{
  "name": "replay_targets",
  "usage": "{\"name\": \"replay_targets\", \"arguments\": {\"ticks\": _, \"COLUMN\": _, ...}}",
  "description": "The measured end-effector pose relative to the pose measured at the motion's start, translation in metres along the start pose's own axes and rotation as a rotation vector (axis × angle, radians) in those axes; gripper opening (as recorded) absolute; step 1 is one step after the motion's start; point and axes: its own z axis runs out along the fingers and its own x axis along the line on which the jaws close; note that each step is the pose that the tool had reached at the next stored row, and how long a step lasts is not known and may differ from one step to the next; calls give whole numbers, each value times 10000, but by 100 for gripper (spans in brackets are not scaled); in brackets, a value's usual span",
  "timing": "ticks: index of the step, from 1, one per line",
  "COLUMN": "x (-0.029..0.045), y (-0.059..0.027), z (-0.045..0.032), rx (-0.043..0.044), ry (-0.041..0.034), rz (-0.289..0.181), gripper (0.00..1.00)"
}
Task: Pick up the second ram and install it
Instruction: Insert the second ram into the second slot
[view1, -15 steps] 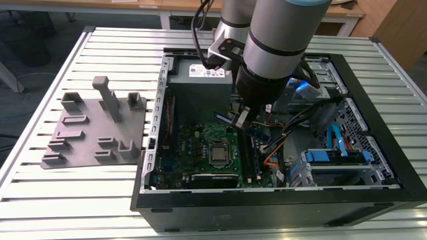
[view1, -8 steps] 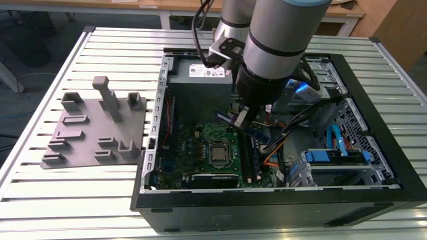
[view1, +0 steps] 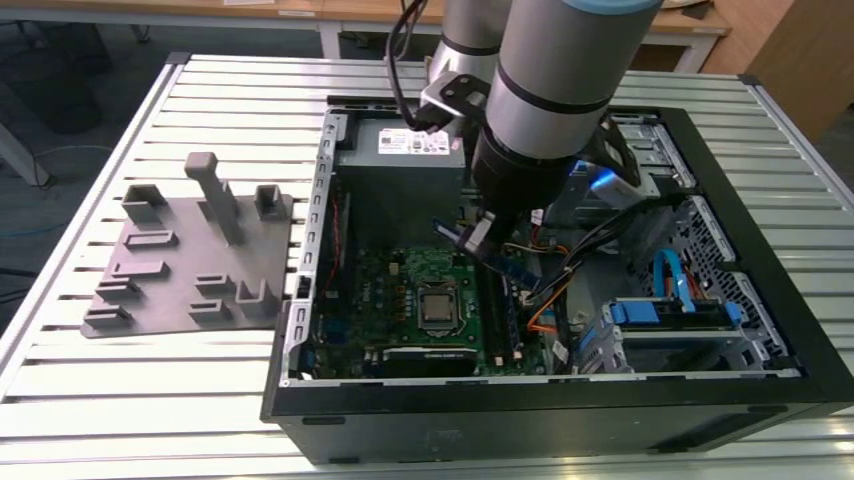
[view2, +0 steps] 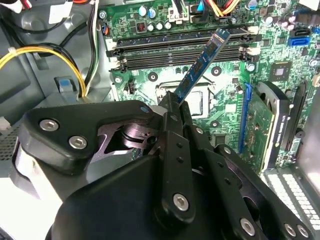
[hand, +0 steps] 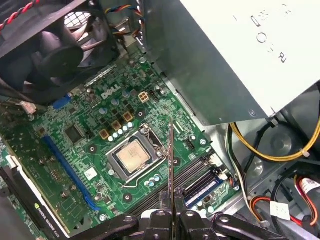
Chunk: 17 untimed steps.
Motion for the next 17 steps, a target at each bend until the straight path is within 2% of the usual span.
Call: {"name": "replay_targets", "arguments": {"ticks": 17, "x": 0, "y": -1, "z": 9, "rx": 46, "ry": -81, "rz": 1137, "gripper": 11}}
